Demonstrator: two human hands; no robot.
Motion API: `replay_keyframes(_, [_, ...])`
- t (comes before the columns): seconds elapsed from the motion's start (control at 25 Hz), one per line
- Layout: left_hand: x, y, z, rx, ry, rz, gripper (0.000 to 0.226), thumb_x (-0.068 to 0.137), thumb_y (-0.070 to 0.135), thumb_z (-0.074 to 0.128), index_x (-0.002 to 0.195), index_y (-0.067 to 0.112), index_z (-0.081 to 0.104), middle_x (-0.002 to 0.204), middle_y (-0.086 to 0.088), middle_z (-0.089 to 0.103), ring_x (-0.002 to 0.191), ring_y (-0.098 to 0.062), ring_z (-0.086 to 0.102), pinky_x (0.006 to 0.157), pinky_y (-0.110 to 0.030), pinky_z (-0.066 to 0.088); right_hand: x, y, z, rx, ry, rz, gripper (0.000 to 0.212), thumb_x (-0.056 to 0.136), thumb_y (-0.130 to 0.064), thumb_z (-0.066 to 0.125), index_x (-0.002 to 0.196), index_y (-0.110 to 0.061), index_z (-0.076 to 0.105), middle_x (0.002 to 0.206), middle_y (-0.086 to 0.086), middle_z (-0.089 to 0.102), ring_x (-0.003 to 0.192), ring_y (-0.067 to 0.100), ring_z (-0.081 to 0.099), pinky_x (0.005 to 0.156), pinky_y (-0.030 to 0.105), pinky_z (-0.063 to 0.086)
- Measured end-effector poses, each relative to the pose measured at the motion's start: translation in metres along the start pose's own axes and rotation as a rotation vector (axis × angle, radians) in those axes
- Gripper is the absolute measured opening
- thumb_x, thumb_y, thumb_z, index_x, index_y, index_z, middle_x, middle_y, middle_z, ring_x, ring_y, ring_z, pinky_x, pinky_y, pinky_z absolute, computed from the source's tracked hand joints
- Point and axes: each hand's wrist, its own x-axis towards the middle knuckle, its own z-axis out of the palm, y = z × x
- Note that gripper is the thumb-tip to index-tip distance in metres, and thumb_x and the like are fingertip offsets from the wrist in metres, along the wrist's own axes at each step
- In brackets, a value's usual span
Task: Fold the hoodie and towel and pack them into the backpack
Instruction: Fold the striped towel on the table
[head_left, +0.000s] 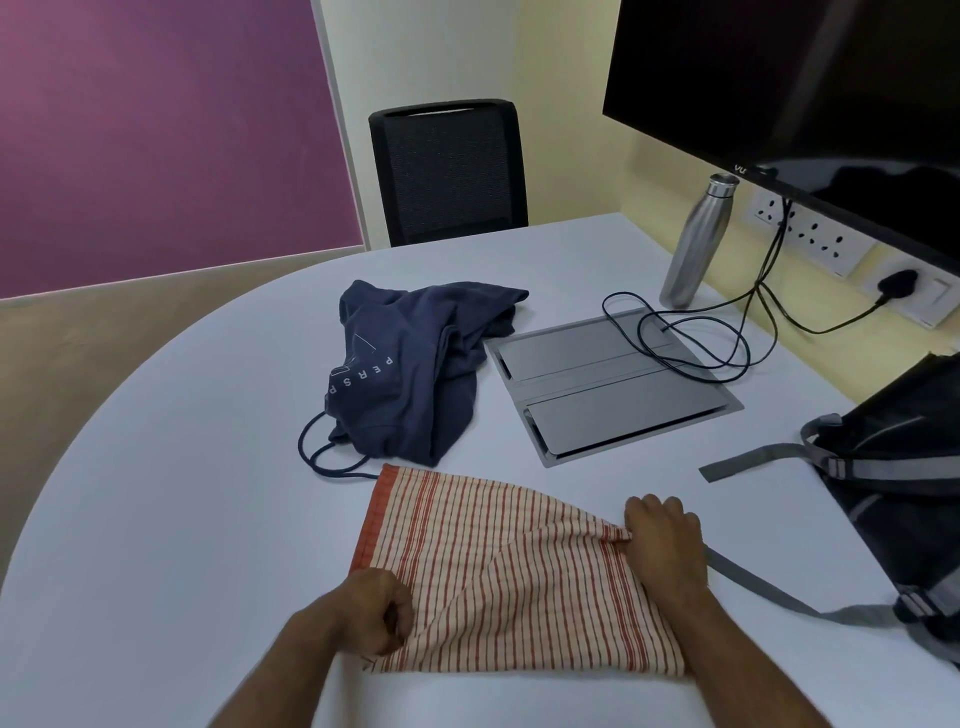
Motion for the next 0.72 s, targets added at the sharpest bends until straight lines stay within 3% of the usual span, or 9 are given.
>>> replay_keyframes(0.2, [-0.006,0.004,-0.002,-0.022,0.073,-0.023,0.011,0.090,0.015,0.063,0.093,0.024,0.070,0.105,0.018,0.061,0.096,-0.008,0.060,0.073,-0.014,0.054,-0.009,0.007,-0.002,-0.024,0.034,-0.031,0.007,0.087,-0.022,0.065,0.093,-0.022,0.064,0.088,-0.003,0.069,0.087,0.020,0.062,0.082,0.037,0.043])
replay_keyframes(0.36, [-0.015,0.001,-0.003,0.036,0.177,0.012,0.006,0.098,0.027,0.057,0.097,0.027,0.063,0.106,0.015,0.057,0.095,-0.007,0.059,0.075,-0.012,0.052,-0.016,0.018,-0.001,0.001,0.064,-0.044,0.014,0.089,-0.027,0.058,0.101,-0.027,0.068,0.101,-0.003,0.070,0.095,0.020,0.062,0.088,0.039,0.044])
replay_keyframes(0.48, [-0.021,-0.003,0.000,-0.005,0.315,0.008,0.014,0.101,0.025,0.051,0.089,0.021,0.056,0.102,0.007,0.060,0.091,-0.010,0.059,0.080,-0.023,0.055,-0.023,0.019,-0.003,0.062,0.040,-0.077,0.024,0.094,-0.024,0.051,0.113,-0.025,0.067,0.118,-0.002,0.065,0.107,0.017,0.058,0.092,0.034,0.046])
replay_keyframes(0.56, [-0.026,0.000,0.003,-0.174,0.456,0.011,0.018,0.103,0.019,0.047,0.087,0.015,0.053,0.093,0.004,0.065,0.083,-0.014,0.063,0.073,-0.031,0.057,-0.025,0.013,-0.006,0.182,0.051,-0.133,0.030,0.098,-0.022,0.046,0.124,-0.022,0.061,0.128,-0.002,0.061,0.116,0.016,0.055,0.098,0.031,0.046])
replay_keyframes(0.72, [-0.031,0.010,0.006,-0.703,0.740,-0.053,0.015,0.105,0.007,0.043,0.099,0.013,0.056,0.092,-0.006,0.072,0.076,-0.015,0.072,0.059,-0.026,0.057,-0.025,-0.007,-0.005,0.268,-0.050,-0.253,0.036,0.101,-0.026,0.041,0.135,-0.023,0.052,0.138,-0.003,0.057,0.121,0.014,0.054,0.105,0.028,0.040])
